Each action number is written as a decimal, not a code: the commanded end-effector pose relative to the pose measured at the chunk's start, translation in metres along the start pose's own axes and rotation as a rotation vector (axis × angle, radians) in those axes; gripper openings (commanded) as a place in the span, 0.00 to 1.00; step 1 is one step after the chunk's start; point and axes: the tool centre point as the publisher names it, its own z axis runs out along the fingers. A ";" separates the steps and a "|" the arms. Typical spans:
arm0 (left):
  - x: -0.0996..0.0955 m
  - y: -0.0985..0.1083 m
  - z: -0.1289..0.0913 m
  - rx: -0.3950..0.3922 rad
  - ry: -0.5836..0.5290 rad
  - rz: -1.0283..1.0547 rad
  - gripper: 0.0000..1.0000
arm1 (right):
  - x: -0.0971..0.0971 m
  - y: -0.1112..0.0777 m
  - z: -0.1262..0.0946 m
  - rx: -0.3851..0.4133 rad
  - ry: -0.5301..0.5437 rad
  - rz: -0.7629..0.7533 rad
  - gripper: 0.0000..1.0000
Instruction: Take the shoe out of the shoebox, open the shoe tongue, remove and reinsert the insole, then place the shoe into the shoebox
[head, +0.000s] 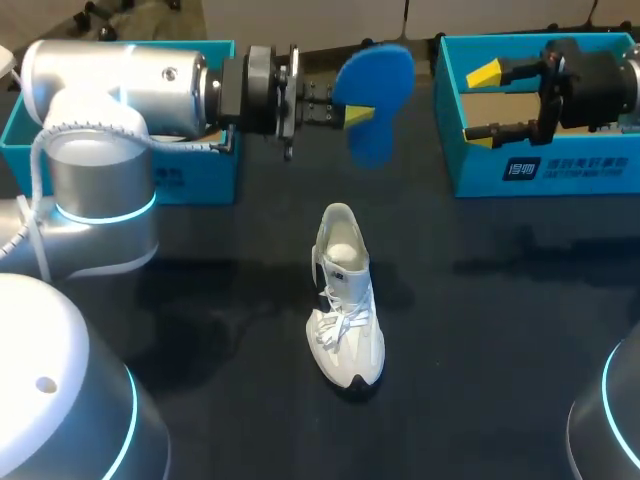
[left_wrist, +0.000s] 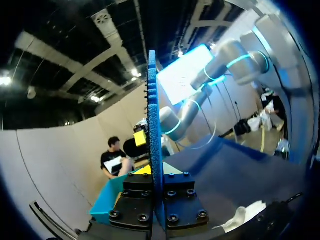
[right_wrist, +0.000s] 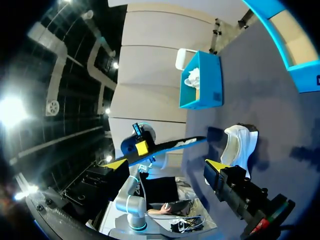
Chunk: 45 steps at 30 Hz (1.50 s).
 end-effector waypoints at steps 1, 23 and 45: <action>0.002 -0.004 0.001 -0.005 -0.063 -0.514 0.00 | 0.000 0.000 0.001 -0.001 -0.002 0.001 1.00; 0.005 0.011 0.004 0.054 -0.046 -0.896 0.00 | 0.000 0.000 0.001 -0.001 -0.002 0.001 1.00; 0.009 0.015 0.003 0.106 0.094 -1.326 0.00 | 0.000 0.000 0.001 -0.001 -0.002 0.001 1.00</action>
